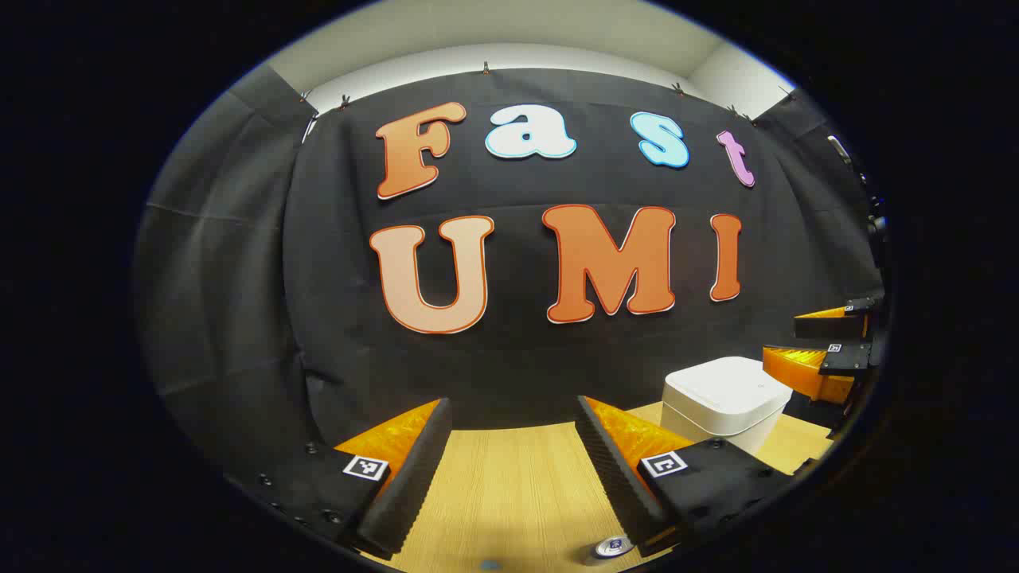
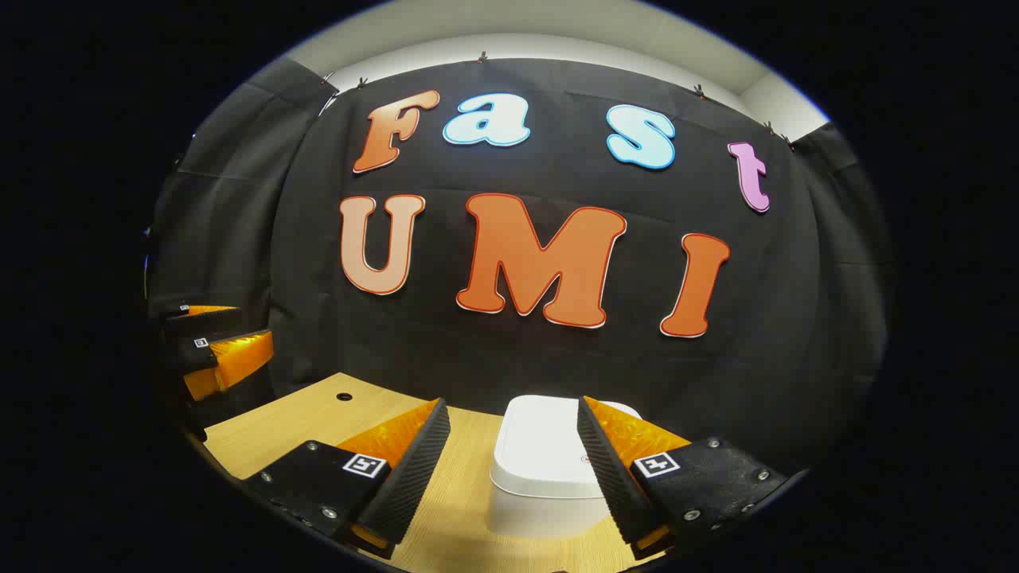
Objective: Press the lid of the desktop garbage bin to open it, pick up the crumpled paper on the desktop and throw it into the bin, then pick up the pop can on the desktop and drop it into the bin, and finally close the garbage bin lid.
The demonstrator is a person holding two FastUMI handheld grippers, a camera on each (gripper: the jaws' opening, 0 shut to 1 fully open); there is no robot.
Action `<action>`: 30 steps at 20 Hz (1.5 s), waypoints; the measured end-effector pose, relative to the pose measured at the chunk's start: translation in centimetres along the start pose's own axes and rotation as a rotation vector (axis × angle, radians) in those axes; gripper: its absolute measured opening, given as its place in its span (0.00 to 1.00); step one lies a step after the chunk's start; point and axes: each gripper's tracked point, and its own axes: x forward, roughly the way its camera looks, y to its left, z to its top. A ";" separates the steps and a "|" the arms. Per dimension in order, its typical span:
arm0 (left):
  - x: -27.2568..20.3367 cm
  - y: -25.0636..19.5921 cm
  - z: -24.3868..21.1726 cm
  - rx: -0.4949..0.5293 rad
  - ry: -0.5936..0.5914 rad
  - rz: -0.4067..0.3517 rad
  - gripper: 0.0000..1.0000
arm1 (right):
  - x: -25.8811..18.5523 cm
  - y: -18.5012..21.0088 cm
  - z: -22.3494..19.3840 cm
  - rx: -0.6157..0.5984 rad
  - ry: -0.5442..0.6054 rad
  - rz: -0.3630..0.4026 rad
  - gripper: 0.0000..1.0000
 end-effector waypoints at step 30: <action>-1.4 0.0 -2.1 0.012 0.064 0.069 0.99 | 2.6 -8.0 -0.1 0.049 0.069 -0.101 0.45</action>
